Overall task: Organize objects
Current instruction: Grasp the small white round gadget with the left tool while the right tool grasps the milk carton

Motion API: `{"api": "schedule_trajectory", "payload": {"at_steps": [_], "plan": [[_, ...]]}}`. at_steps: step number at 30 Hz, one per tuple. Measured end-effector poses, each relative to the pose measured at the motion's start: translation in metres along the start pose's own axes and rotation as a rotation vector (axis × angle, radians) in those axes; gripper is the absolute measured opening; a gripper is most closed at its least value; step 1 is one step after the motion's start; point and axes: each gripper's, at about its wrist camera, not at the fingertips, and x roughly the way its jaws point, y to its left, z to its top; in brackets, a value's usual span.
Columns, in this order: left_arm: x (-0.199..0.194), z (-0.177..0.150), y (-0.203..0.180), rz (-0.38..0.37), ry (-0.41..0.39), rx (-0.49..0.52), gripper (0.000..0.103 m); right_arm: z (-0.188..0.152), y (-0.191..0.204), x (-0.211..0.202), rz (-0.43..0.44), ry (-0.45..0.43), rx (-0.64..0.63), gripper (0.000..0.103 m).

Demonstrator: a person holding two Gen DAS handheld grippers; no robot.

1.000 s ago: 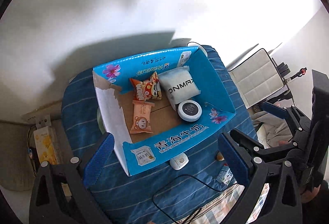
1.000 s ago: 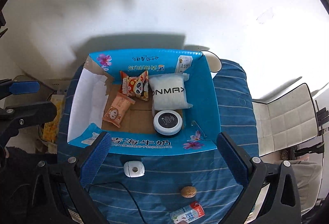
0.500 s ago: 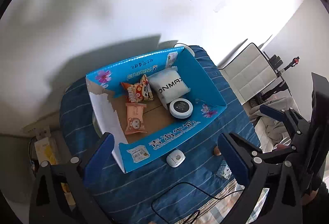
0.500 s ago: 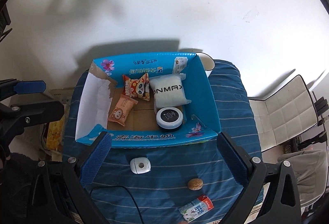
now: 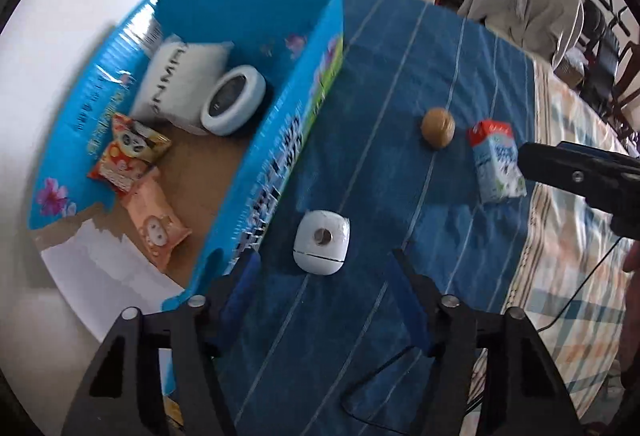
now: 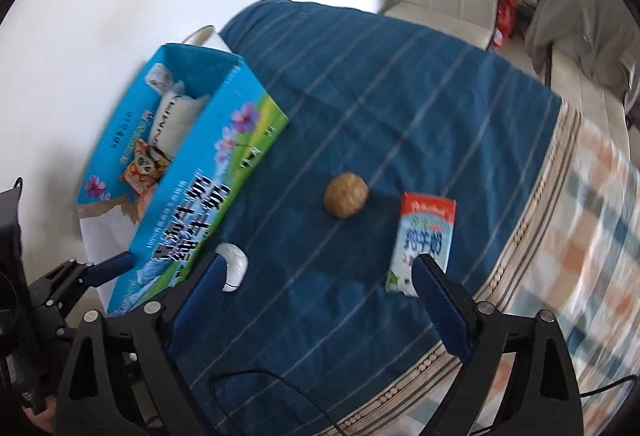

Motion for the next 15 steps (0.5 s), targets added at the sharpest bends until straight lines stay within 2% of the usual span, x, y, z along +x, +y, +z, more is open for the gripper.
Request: {"api": "schedule_trajectory", "payload": {"at_steps": [2, 4, 5, 8, 10, 15], "plan": [[0.026, 0.0, -0.004, 0.03, 0.038, -0.009, 0.061, -0.013, -0.015, 0.012, -0.025, 0.01, 0.037, 0.089], [0.043, -0.001, -0.016, 0.127, 0.047, 0.024, 0.061, -0.024, -0.027, 0.024, -0.038, 0.02, 0.062, 0.089], [0.048, -0.001, -0.025, 0.129, 0.044, 0.062, 0.061, -0.026, -0.032, 0.029, -0.044, 0.027, 0.077, 0.089], [0.075, -0.003, -0.048, 0.149, 0.143, 0.13, 0.061, -0.028, -0.048, 0.042, -0.059, 0.034, 0.133, 0.089], [0.082, -0.003, -0.053, 0.198, 0.136, 0.136, 0.064, -0.026, -0.058, 0.051, -0.06, 0.041, 0.173, 0.089], [0.078, 0.002, -0.037, 0.146, 0.116, 0.022, 0.064, -0.013, -0.073, 0.074, -0.089, 0.067, 0.231, 0.089]]}}
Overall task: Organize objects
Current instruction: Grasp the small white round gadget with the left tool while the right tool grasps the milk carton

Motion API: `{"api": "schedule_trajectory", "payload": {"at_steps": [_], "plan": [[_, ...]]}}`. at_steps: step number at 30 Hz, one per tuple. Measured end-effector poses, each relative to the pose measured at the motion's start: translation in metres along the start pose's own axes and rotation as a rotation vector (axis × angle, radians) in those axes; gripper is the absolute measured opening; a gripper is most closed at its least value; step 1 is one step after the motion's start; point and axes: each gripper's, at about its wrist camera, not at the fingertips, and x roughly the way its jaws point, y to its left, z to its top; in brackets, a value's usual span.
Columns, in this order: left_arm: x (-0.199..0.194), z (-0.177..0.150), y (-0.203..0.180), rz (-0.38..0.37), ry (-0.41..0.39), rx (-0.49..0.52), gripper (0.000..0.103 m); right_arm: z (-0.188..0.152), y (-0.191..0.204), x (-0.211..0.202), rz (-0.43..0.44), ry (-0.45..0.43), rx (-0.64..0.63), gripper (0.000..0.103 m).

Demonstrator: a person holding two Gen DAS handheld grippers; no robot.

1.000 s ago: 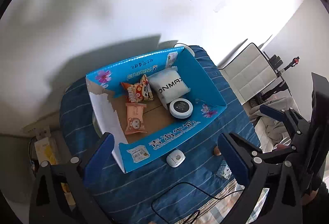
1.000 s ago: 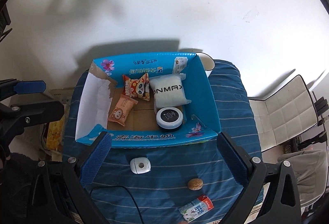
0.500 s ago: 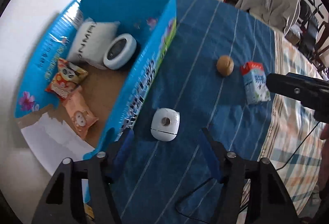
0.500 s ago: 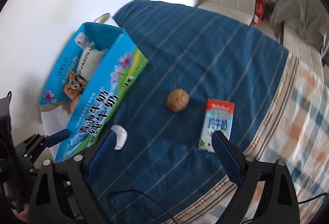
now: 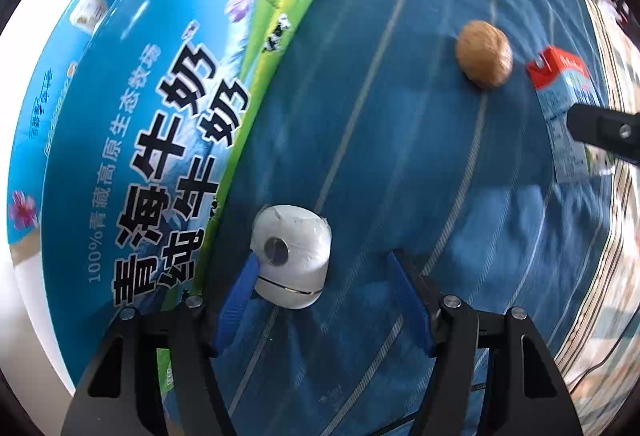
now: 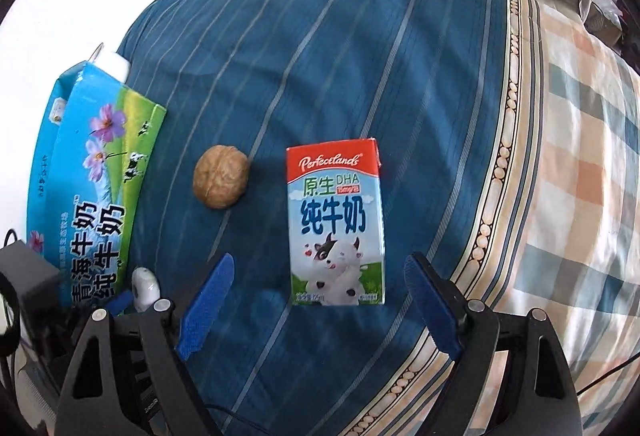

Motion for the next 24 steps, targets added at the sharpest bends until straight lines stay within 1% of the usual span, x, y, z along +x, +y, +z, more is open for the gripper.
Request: {"api": "schedule_trajectory", "payload": {"at_steps": [3, 4, 5, 6, 7, 8, 9, 10, 11, 12, 13, 15, 17, 20, 22, 24], "plan": [[0.004, -0.002, 0.011, -0.02, 0.015, -0.052, 0.066, 0.01, -0.004, 0.017, -0.005, 0.032, 0.032, 0.088], [0.005, -0.003, 0.014, -0.02, 0.017, -0.061, 0.066, 0.013, -0.005, 0.023, -0.013, 0.042, 0.038, 0.084], [0.006, -0.004, 0.016, -0.037, 0.018, -0.076, 0.066, 0.014, -0.005, 0.025, -0.028, 0.036, 0.037, 0.079], [0.006, -0.006, 0.018, -0.05, 0.018, -0.089, 0.066, 0.014, -0.003, 0.023, -0.029, 0.018, 0.031, 0.065], [0.007, -0.007, 0.02, -0.067, 0.022, -0.107, 0.065, 0.015, -0.001, 0.024, -0.048, 0.03, 0.023, 0.062], [0.01, -0.008, 0.024, -0.107, 0.034, -0.138, 0.064, 0.014, 0.001, 0.023, -0.066, 0.034, 0.008, 0.054], [0.013, -0.01, 0.029, -0.155, 0.046, -0.175, 0.056, 0.011, 0.003, 0.022, -0.076, 0.04, -0.008, 0.053], [0.013, -0.012, 0.032, -0.199, 0.047, -0.207, 0.051, 0.008, 0.004, 0.022, -0.069, 0.052, -0.023, 0.053], [0.01, -0.014, 0.033, -0.218, 0.043, -0.216, 0.041, 0.003, 0.004, 0.021, -0.062, 0.067, -0.032, 0.052], [0.007, -0.017, 0.029, -0.244, 0.041, -0.207, 0.042, -0.002, 0.004, 0.02, -0.055, 0.077, -0.038, 0.052], [0.004, -0.022, 0.026, -0.286, 0.046, -0.196, 0.042, -0.008, 0.005, 0.018, -0.047, 0.083, -0.05, 0.052], [0.003, -0.033, 0.024, -0.398, 0.063, -0.213, 0.043, -0.019, 0.006, 0.014, -0.039, 0.093, -0.077, 0.052], [0.002, -0.039, 0.028, -0.426, 0.037, -0.222, 0.043, -0.029, 0.008, 0.01, -0.034, 0.094, -0.098, 0.052], [0.002, -0.043, 0.027, -0.423, 0.028, -0.195, 0.043, -0.036, 0.007, 0.01, -0.013, 0.102, -0.087, 0.053], [0.001, -0.042, 0.026, -0.422, 0.046, -0.2, 0.045, -0.037, 0.005, 0.01, 0.006, 0.104, -0.061, 0.054], [0.0, -0.041, 0.026, -0.441, 0.062, -0.225, 0.052, -0.037, 0.005, 0.011, 0.02, 0.105, -0.028, 0.054]]}}
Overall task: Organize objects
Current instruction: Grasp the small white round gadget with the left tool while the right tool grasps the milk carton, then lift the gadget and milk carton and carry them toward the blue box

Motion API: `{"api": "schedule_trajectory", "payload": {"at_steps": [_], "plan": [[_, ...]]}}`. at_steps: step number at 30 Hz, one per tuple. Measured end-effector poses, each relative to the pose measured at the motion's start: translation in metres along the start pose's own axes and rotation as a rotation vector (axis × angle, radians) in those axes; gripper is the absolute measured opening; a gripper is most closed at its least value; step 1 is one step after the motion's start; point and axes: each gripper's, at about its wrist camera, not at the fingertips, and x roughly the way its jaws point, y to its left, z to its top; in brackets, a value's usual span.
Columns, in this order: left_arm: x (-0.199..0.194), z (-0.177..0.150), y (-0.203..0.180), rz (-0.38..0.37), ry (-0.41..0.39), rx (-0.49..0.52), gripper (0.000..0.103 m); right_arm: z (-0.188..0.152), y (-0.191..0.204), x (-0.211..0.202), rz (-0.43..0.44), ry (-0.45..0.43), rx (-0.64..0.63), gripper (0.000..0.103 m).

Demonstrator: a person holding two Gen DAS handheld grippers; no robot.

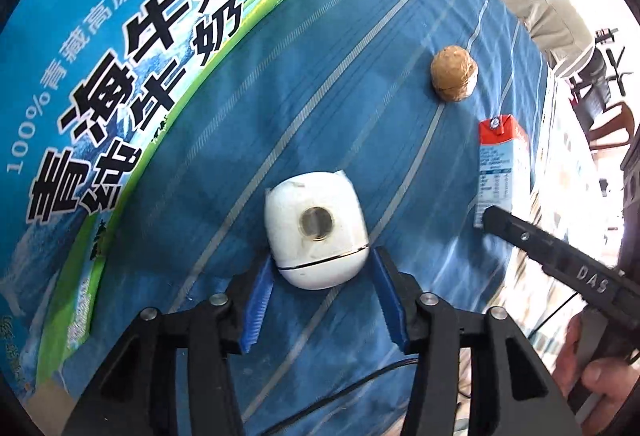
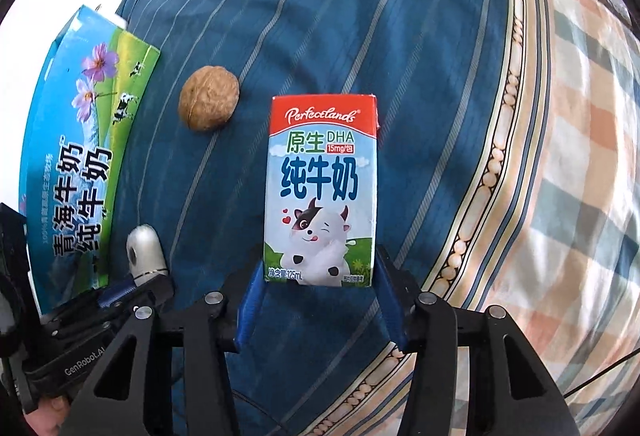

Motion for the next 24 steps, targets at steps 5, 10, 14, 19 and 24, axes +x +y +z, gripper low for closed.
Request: {"api": "schedule_trajectory", "payload": {"at_steps": [5, 10, 14, 19, 24], "plan": [[0.0, 0.002, -0.002, 0.022, -0.006, -0.061, 0.058, 0.001, 0.002, 0.001, 0.03, -0.003, 0.064, 0.056], [0.004, 0.004, -0.006, 0.116, -0.013, -0.088, 0.043, 0.004, 0.016, 0.007, -0.032, -0.015, 0.079, 0.055], [-0.002, -0.007, -0.012, 0.149, -0.014, -0.057, 0.043, -0.001, 0.034, 0.005, -0.109, -0.038, 0.027, 0.052], [-0.015, -0.034, -0.024, 0.177, -0.018, 0.035, 0.043, -0.016, 0.052, -0.01, -0.152, -0.087, -0.03, 0.05], [-0.041, -0.061, -0.036, 0.168, -0.036, 0.119, 0.043, -0.032, 0.069, -0.035, -0.148, -0.139, -0.049, 0.05]]}}
